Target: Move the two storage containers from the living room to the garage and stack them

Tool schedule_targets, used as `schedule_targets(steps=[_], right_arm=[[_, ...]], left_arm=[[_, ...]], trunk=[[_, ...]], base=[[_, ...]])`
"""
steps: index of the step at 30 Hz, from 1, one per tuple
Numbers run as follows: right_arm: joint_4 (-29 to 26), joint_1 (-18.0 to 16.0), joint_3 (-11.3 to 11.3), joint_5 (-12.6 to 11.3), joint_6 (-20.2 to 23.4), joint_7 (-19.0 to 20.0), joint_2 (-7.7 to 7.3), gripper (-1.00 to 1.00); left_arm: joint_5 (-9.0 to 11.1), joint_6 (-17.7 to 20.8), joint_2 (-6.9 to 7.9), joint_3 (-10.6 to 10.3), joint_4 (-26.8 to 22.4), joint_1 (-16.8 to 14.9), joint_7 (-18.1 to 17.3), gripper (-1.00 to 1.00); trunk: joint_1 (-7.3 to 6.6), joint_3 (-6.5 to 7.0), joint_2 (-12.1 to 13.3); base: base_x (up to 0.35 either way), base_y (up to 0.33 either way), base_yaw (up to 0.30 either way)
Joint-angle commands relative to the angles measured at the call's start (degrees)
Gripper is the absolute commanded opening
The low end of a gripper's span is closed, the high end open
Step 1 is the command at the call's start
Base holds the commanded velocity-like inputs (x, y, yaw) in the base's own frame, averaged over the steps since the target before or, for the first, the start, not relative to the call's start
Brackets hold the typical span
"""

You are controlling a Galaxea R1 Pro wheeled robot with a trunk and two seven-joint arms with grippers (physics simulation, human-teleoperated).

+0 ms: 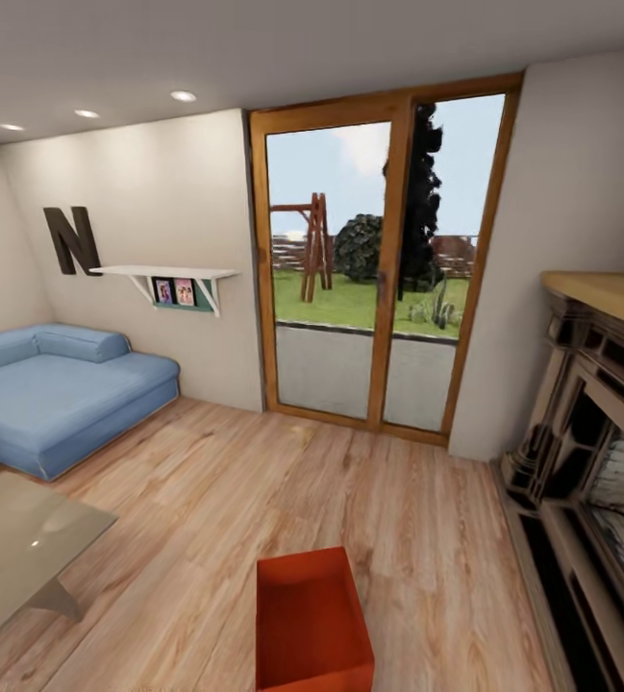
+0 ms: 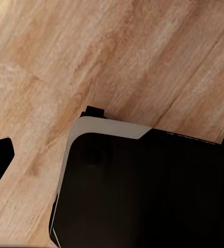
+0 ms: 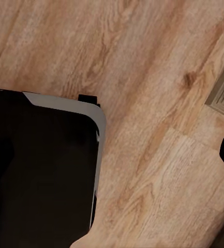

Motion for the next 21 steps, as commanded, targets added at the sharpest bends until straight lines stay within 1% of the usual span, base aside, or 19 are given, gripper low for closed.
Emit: schedule_targets(steps=[1, 7, 21], right_arm=[[0.2, 0.0, 0.5, -0.3, -0.3, -0.1, 0.02, 1.0], [0.2, 0.0, 0.5, -0.3, -0.3, -0.1, 0.05, 1.0], [0.2, 0.0, 0.5, -0.2, -0.4, -0.1, 0.05, 1.0]], left_arm=[[0.2, -0.1, -0.01, 0.1, 0.0, 0.0, 0.0, 1.0], [0.2, -0.1, -0.01, 0.1, 0.0, 0.0, 0.0, 1.0], [0.2, -0.1, -0.01, 0.1, 0.0, 0.0, 0.0, 1.0]], trunk=[[0.02, -0.02, 0.0], [0.02, -0.02, 0.0], [0.02, -0.02, 0.0]], base=[[0.0, 0.001, 0.262], [0.0, 0.0, 0.253], [0.0, 0.0, 0.016]])
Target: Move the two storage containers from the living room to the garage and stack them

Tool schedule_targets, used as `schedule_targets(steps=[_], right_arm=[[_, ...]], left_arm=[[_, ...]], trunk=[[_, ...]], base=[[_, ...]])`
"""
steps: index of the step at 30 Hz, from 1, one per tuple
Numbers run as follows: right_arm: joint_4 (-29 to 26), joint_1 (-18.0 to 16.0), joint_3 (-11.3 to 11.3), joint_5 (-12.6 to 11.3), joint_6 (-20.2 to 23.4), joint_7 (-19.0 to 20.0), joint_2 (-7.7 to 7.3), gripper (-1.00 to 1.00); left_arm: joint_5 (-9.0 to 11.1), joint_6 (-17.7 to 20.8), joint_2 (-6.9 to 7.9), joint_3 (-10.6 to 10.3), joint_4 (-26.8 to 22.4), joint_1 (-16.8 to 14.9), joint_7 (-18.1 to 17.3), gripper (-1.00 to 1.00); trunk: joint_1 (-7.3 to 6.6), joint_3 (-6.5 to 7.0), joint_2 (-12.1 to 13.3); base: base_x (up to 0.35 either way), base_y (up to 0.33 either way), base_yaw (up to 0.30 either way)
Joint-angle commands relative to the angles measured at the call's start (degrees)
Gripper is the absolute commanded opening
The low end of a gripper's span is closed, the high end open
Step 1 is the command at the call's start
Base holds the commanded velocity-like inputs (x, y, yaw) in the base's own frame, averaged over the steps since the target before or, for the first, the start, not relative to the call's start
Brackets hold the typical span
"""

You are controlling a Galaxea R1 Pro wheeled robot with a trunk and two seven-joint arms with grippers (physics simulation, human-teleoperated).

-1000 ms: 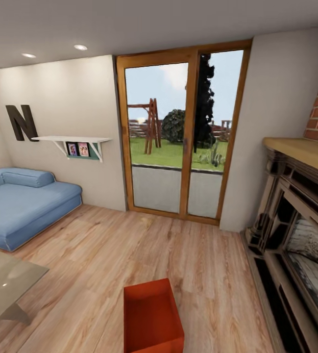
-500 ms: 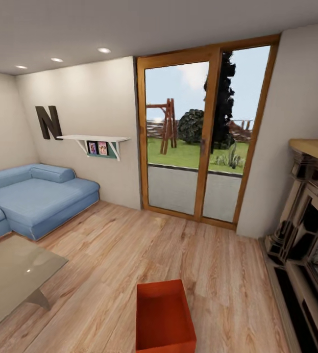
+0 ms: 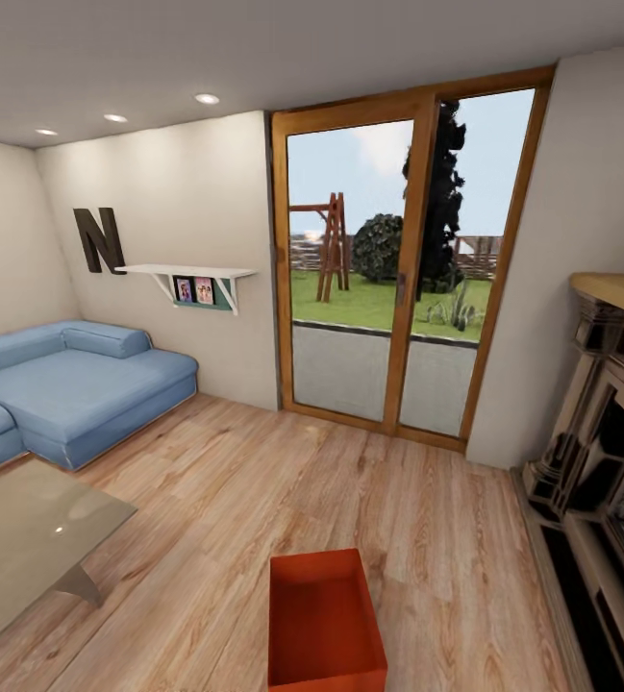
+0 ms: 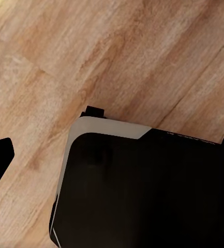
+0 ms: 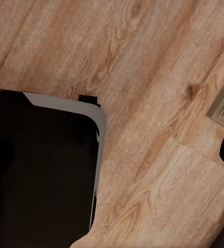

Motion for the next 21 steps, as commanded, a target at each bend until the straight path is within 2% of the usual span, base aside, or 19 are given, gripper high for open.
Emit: schedule_targets(steps=[1, 10, 21], right_arm=[[0.2, -0.1, 0.5, -0.2, -0.3, -0.1, 0.02, 1.0], [0.2, -0.1, 0.5, -0.2, -0.5, -0.1, -0.03, 1.0], [0.2, -0.1, 0.5, -0.1, -0.3, -0.1, -0.07, 1.0]], left_arm=[[0.2, -0.1, 0.0, 0.1, 0.0, 0.0, 0.0, 1.0], [0.2, -0.1, -0.08, 0.1, 0.0, 0.0, 0.0, 1.0], [0.2, -0.1, -0.04, 0.1, 0.0, 0.0, 0.0, 1.0]], trunk=[[0.02, -0.02, 0.0], [0.02, -0.02, 0.0], [0.02, -0.02, 0.0]], base=[[0.0, 0.0, 0.0], [0.023, -0.011, 0.0], [0.248, -0.146, 0.0]])
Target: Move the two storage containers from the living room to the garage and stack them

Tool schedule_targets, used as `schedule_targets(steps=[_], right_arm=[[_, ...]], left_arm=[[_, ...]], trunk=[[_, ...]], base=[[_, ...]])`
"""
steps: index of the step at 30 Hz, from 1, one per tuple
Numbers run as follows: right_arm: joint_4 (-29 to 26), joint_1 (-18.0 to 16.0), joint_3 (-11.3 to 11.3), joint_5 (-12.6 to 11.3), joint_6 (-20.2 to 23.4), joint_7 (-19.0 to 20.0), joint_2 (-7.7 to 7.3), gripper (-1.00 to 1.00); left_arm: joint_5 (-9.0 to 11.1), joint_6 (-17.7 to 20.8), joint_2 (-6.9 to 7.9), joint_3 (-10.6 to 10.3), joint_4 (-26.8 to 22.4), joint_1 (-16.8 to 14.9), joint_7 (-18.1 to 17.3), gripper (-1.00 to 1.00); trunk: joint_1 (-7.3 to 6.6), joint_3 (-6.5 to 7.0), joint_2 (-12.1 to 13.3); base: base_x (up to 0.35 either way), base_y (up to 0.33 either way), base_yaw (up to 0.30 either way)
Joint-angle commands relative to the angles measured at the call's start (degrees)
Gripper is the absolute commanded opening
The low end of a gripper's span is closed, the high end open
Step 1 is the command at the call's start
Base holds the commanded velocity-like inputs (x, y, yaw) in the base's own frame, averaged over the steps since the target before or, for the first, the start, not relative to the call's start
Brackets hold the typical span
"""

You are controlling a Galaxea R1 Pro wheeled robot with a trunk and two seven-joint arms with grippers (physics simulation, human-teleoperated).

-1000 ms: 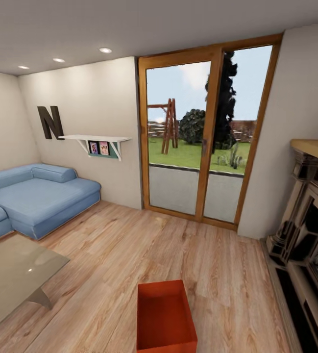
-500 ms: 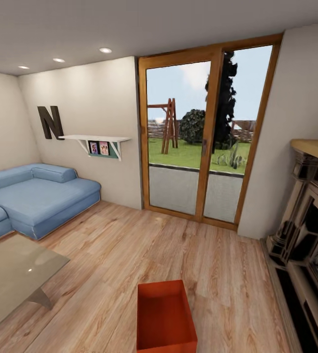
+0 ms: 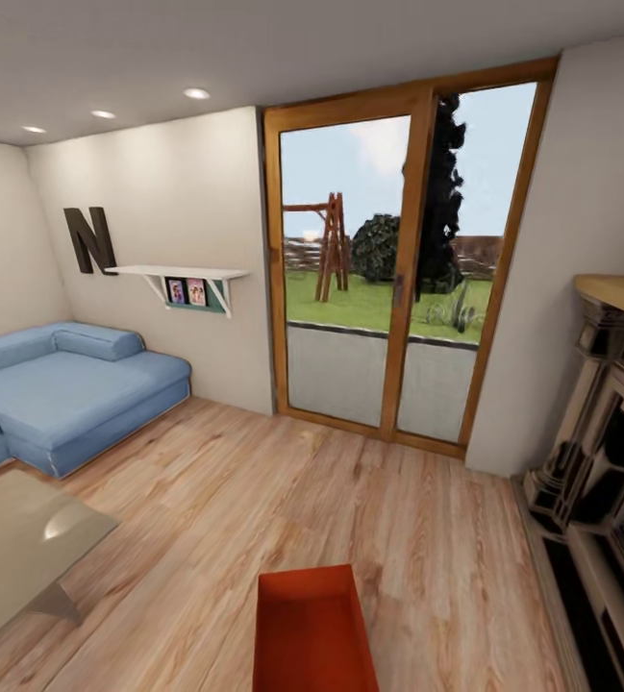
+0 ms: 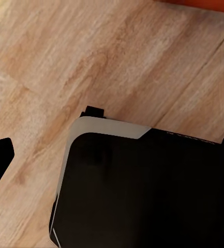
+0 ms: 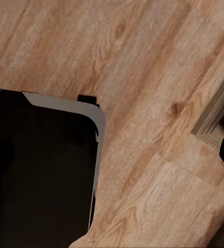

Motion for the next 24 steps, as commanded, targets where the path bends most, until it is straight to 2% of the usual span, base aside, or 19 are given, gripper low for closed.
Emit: schedule_targets(steps=[1, 8, 18, 24], right_arm=[[0.2, -0.1, 0.5, -0.3, -0.3, -0.1, 0.02, 1.0], [0.2, -0.1, 0.5, -0.3, -0.3, -0.1, 0.02, 1.0], [0.2, -0.1, 0.5, -0.3, -0.3, -0.1, 0.02, 1.0], [0.2, -0.1, 0.5, -0.3, -0.3, -0.1, 0.02, 1.0]], left_arm=[[0.3, -0.1, -0.01, 0.1, 0.0, 0.0, 0.0, 1.0], [0.3, -0.1, 0.03, 0.2, 0.0, 0.0, 0.0, 1.0], [0.3, -0.1, 0.04, 0.2, 0.0, 0.0, 0.0, 1.0], [0.3, -0.1, -0.01, 0.1, 0.0, 0.0, 0.0, 1.0]], trunk=[[0.04, -0.02, 0.0], [0.04, -0.02, 0.0], [0.04, -0.02, 0.0], [0.04, -0.02, 0.0]], base=[[0.235, -0.161, 0.0], [0.176, -0.118, 0.0], [0.016, -0.01, 0.0], [0.176, 0.163, 0.0]])
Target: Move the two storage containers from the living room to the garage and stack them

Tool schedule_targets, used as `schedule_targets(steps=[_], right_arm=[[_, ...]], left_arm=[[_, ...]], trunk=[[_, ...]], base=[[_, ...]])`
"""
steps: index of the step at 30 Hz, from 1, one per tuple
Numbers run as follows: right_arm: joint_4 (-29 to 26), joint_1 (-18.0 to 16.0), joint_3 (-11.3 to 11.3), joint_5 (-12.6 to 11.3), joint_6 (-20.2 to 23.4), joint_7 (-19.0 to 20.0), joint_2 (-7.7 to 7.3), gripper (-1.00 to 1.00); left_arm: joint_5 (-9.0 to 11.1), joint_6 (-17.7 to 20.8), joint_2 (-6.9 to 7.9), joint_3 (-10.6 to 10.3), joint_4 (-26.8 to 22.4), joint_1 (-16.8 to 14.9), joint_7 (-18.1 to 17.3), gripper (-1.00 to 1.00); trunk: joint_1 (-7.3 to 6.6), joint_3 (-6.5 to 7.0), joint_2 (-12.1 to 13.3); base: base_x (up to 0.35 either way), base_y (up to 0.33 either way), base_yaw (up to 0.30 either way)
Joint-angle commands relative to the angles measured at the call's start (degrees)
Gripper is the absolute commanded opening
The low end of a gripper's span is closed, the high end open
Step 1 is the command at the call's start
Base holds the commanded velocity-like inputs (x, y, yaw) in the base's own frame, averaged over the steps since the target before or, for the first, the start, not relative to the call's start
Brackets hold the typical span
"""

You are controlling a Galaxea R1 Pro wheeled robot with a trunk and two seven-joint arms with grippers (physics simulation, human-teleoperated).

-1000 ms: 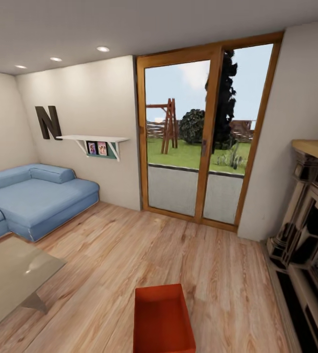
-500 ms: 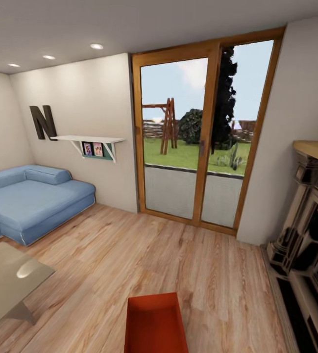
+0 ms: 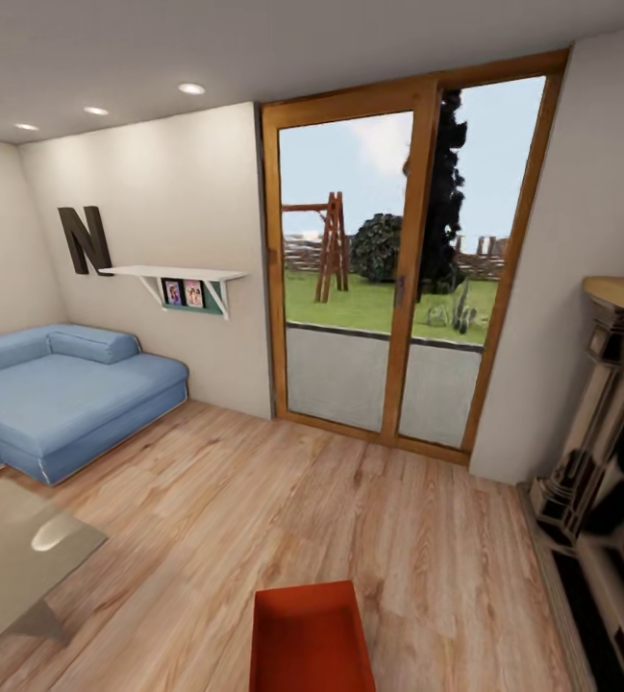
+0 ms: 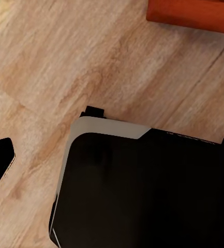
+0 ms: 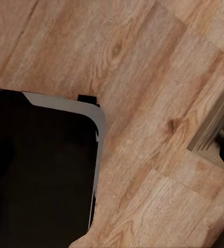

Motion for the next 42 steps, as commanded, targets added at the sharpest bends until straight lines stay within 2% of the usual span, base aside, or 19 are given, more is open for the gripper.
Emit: schedule_targets(steps=[1, 17, 42], right_arm=[[0.2, -0.1, 0.5, -0.3, -0.3, -0.1, 0.02, 1.0], [0.2, -0.1, 0.3, -0.6, -0.2, -0.1, 0.2, 1.0], [0.2, -0.1, 0.5, -0.2, -0.2, -0.1, 0.25, 1.0]], left_arm=[[0.2, -0.1, -0.01, 0.1, 0.0, 0.0, 0.0, 1.0], [0.2, -0.1, 0.04, 0.2, 0.0, 0.0, 0.0, 1.0], [0.3, -0.1, 0.04, 0.2, 0.0, 0.0, 0.0, 1.0]], trunk=[[0.04, -0.02, 0.0], [0.04, -0.02, 0.0], [0.04, -0.02, 0.0]], base=[[0.184, 0.175, 0.0], [0.026, 0.025, -0.082], [0.0, 0.0, -0.004]])
